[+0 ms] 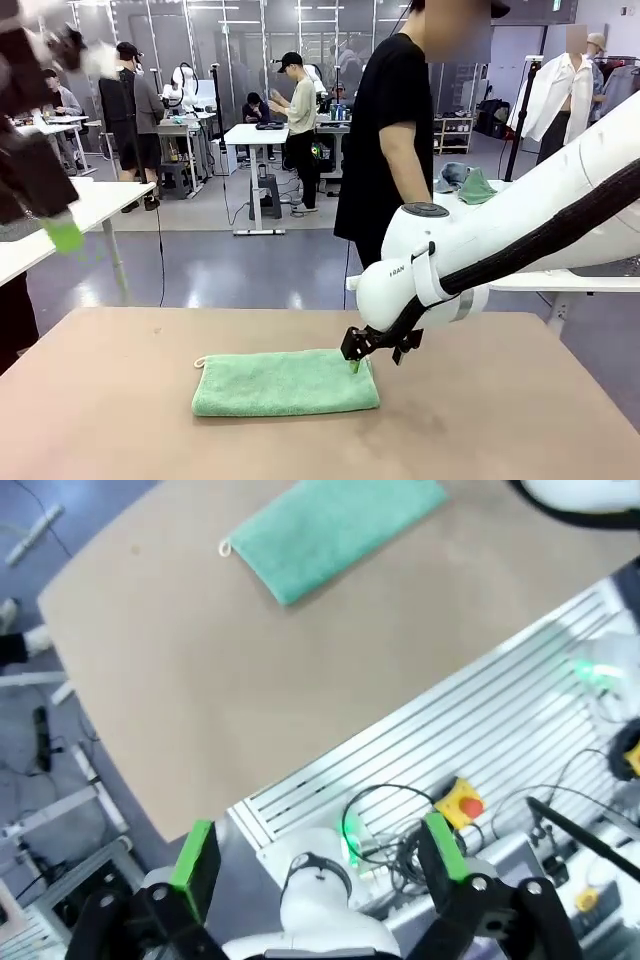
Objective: Fold the towels and place them in the basket.
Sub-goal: When a person lays out a Towel with hook on the table, fold it in half twice.
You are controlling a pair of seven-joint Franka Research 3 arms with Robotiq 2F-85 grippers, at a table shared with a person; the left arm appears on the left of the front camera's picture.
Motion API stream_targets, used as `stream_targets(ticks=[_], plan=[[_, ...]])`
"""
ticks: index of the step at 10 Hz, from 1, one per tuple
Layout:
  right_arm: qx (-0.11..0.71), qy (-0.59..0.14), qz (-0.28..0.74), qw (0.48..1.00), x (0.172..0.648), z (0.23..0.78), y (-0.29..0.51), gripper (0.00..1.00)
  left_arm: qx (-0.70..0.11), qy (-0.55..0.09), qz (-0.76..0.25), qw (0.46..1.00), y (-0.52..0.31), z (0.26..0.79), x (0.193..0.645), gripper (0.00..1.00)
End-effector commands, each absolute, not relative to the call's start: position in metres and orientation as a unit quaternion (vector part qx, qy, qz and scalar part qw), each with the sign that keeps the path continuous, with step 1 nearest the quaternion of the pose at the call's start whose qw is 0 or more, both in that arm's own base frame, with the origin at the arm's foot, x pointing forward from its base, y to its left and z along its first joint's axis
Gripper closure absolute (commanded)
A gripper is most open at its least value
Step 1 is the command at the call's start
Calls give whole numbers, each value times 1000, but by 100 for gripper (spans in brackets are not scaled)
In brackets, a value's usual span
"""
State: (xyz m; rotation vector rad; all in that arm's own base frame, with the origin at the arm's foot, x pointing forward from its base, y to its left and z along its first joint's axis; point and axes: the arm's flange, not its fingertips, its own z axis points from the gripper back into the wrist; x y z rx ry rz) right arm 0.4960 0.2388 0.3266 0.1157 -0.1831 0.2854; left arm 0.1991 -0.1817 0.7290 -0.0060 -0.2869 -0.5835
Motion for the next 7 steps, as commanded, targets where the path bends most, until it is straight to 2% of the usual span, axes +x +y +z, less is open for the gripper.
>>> stream_targets(ticks=[1, 4, 7], plan=[[31, -95, 112, 989, 500, 320, 252, 0, -29, -148, -309, 939, -165, 748, 177, 0], [43, -78, 84, 992, 509, 310, 252, 0, -38, -203, -302, 931, -134, 787, 119, 0], [50, -61, 64, 995, 517, 295, 252, 0, -61, -242, -289, 924, -113, 805, 78, 0]])
